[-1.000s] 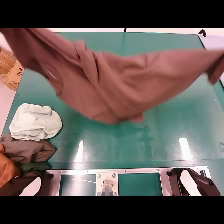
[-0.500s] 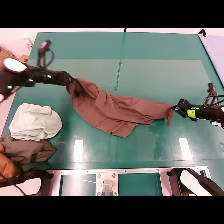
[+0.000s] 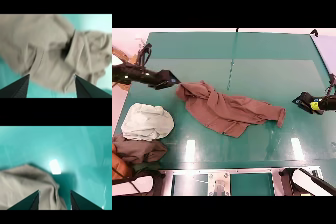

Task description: Fold the shirts.

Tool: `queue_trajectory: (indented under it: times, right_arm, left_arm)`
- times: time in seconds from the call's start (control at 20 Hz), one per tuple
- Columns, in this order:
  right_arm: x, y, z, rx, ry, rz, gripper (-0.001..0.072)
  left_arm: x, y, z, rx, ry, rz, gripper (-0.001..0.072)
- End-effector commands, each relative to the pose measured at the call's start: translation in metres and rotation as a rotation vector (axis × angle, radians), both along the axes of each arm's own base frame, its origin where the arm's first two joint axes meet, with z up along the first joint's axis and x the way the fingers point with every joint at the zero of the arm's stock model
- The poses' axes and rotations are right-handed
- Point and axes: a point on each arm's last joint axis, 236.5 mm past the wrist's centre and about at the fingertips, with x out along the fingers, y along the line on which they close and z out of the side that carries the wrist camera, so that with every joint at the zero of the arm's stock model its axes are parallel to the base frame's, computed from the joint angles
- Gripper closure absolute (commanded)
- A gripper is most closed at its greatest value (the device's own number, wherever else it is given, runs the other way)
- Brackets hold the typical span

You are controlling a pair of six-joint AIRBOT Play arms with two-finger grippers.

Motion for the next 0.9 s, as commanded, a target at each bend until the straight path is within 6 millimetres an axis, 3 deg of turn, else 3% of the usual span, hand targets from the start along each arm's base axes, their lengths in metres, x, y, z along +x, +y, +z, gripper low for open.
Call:
queue_trajectory:
  times: [0.0, 0.15, 0.25, 0.35, 0.5, 0.7, 0.85]
  right_arm:
    - [-0.032, 0.024, -0.026, 0.057, 0.131, 0.017, 0.0268]
    - [-0.048, 0.043, -0.057, 0.063, 0.174, 0.042, 0.0268]
    - [-0.052, 0.043, -0.065, 0.062, 0.184, 0.04, 0.0268]
    - [-0.051, 0.043, -0.066, 0.058, 0.18, 0.043, 0.0268]
    - [-0.048, 0.04, -0.069, 0.05, 0.173, 0.041, 0.0281]
    - [-0.05, 0.042, -0.074, 0.06, 0.191, 0.045, 0.0285]
    - [-0.049, 0.045, -0.076, 0.07, 0.196, 0.051, 0.0285]
  left_arm:
    - [-0.058, 0.016, -0.008, 0.061, 0.189, 0.015, 0.0083]
    - [-0.106, -0.007, -0.044, 0.037, 0.288, -0.003, 0.0083]
    - [-0.135, -0.037, -0.078, 0.016, 0.366, -0.033, 0.0084]
    - [-0.149, -0.07, -0.113, 0.004, 0.366, -0.029, 0.0084]
    - [-0.142, -0.103, -0.143, -0.005, 0.269, 0.049, 0.0103]
    - [-0.118, -0.123, -0.142, -0.013, 0.142, 0.109, 0.0104]
    - [-0.129, -0.133, -0.158, -0.036, 0.229, 0.113, 0.0104]
